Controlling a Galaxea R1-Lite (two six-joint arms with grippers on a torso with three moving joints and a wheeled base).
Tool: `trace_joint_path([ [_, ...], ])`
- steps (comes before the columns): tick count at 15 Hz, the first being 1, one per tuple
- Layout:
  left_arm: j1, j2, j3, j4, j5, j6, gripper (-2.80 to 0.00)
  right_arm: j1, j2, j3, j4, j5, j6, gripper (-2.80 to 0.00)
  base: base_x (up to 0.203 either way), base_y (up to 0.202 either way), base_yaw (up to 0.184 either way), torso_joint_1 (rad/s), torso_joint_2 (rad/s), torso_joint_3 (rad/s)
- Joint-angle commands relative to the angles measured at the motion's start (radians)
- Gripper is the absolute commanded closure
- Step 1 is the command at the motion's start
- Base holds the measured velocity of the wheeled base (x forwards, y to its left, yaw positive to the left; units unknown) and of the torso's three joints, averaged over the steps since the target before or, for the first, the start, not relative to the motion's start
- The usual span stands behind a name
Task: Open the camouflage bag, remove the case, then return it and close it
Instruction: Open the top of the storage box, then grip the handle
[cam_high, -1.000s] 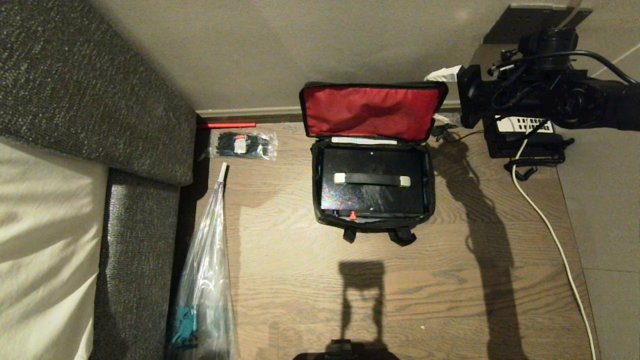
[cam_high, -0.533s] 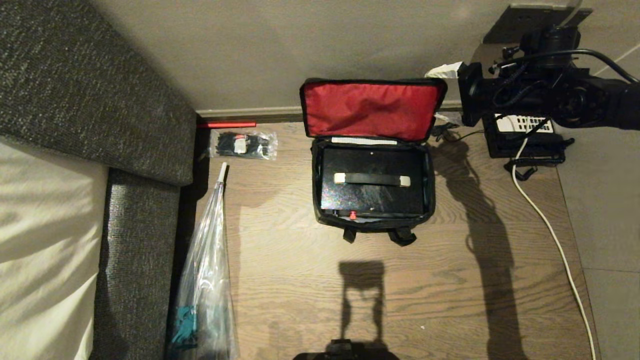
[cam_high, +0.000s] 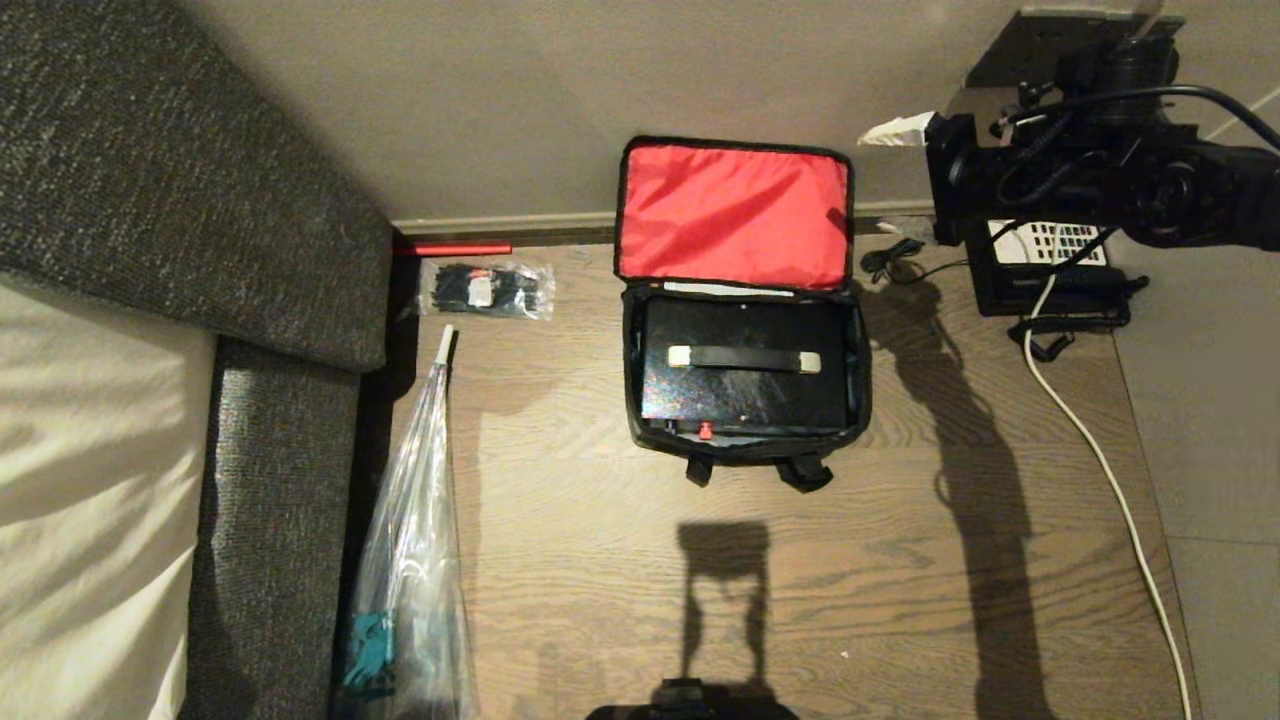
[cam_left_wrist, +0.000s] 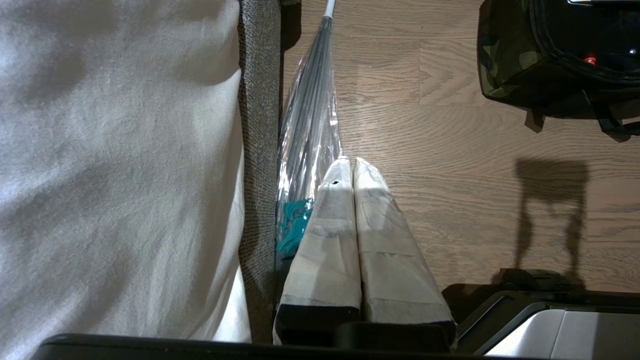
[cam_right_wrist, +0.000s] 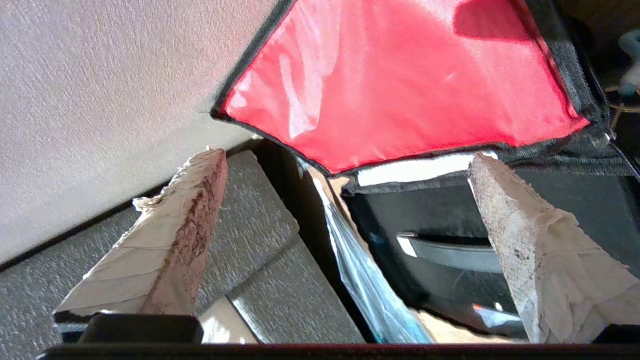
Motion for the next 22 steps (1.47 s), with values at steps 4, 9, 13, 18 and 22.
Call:
trace_joint_path([
  [4,0.0,0.0,0.0,0.0,0.001,0.0,0.0,0.001,-0.011,0.007,0.069,0.013,-0.005,0.0,0.0,0.0,0.0,0.0,0.0,0.0],
  [9,0.0,-0.001,0.0,0.0,0.0,0.0,0.0,0.001,-0.02,0.017,0.184,0.078,-0.037,0.0,0.0,0.0,0.0,0.0,0.0,0.0],
  [13,0.0,0.0,0.0,0.0,0.001,0.0,0.0,0.011,-0.023,0.033,0.362,0.105,-0.205,0.0,0.0,0.0,0.0,0.0,0.0,0.0],
  [18,0.0,-0.001,0.0,0.0,0.001,0.0,0.0,0.028,-0.049,0.062,0.544,0.104,-0.367,0.0,0.0,0.0,0.0,0.0,0.0,0.0],
  [22,0.0,-0.001,0.0,0.0,-0.001,0.0,0.0,0.045,-0.149,0.126,0.665,0.105,-0.426,0.0,0.0,0.0,0.0,0.0,0.0,0.0],
])
